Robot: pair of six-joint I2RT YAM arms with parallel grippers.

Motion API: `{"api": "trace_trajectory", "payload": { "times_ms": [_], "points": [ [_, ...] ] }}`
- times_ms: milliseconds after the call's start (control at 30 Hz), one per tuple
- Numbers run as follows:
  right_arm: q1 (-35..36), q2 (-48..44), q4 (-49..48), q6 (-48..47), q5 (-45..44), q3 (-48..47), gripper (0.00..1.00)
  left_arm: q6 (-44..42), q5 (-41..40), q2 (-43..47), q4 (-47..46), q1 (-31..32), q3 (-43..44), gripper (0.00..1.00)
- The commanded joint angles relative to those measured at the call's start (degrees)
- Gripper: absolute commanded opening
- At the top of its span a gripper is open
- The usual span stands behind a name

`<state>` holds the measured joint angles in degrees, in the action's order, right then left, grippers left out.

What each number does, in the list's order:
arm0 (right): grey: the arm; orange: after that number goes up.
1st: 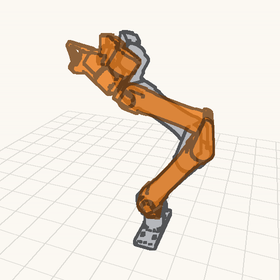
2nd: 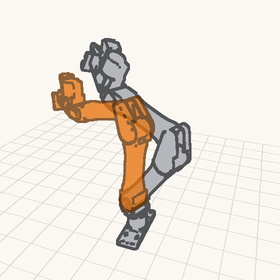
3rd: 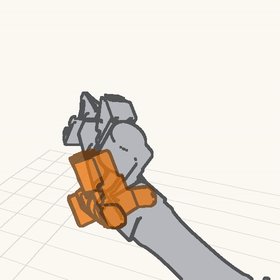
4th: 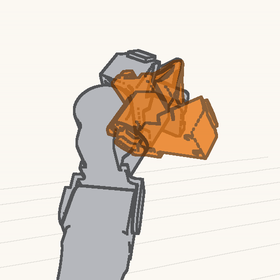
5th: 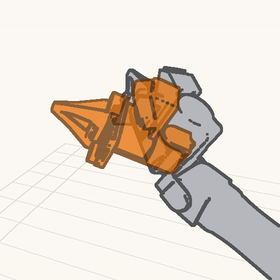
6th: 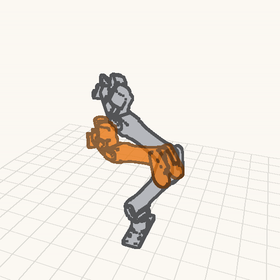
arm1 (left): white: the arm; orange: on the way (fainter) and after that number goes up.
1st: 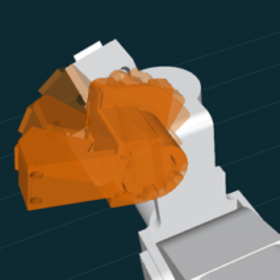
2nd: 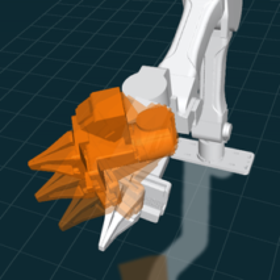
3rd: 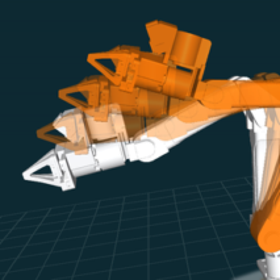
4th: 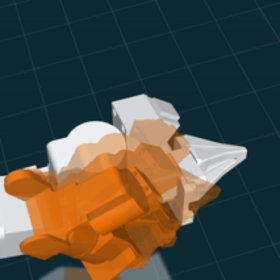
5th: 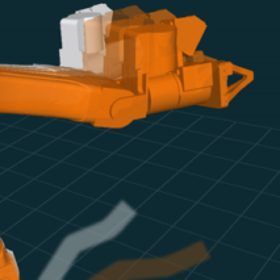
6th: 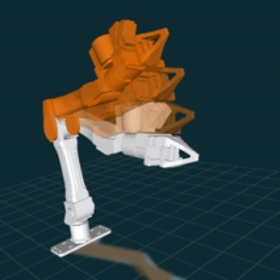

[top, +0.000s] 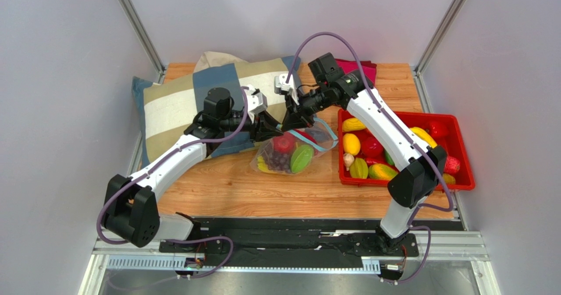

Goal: Place the food in the zip-top bag and seal the zipper
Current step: Zip the zipper food storage bag at the center of the board.

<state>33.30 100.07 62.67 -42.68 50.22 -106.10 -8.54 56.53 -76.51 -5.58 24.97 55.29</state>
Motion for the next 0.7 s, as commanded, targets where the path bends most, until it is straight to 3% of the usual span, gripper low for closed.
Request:
{"api": "trace_trajectory", "payload": {
  "times_ms": [0, 100, 233, 300, 333, 367, 667],
  "points": [
    [0.45, -1.72, -2.47, 0.66, 2.17, -1.56, 0.0, -3.68, 1.04, -0.57, -2.94, 1.04, -0.71, 0.41],
    [0.45, -1.72, -2.56, 0.66, 1.99, -1.39, 0.0, -3.51, 0.51, -1.27, -3.46, 1.04, -0.62, 0.49],
    [0.45, -1.72, -2.56, 0.49, 2.17, -1.12, 0.0, -1.49, 0.33, -1.62, -5.66, 1.13, -0.79, 0.5],
    [0.45, -1.81, -2.64, 0.49, 2.17, -1.12, 0.0, -0.61, 0.16, -1.89, -5.93, 1.57, -0.53, 0.36],
    [0.36, -1.81, -2.56, 0.49, 2.25, -1.12, 0.0, -0.61, 0.42, -1.98, -5.58, 1.75, -0.36, 0.24],
    [0.45, -1.81, -2.56, 0.49, 2.25, -1.21, 0.0, -1.48, 0.51, -2.15, -4.27, 1.83, -0.09, 0.01],
    [0.19, -2.16, -1.59, -2.23, -1.87, 1.51, 0.0, 3.61, -2.92, 4.34, -9.45, 0.08, -4.31, 0.0]
  ]
}}
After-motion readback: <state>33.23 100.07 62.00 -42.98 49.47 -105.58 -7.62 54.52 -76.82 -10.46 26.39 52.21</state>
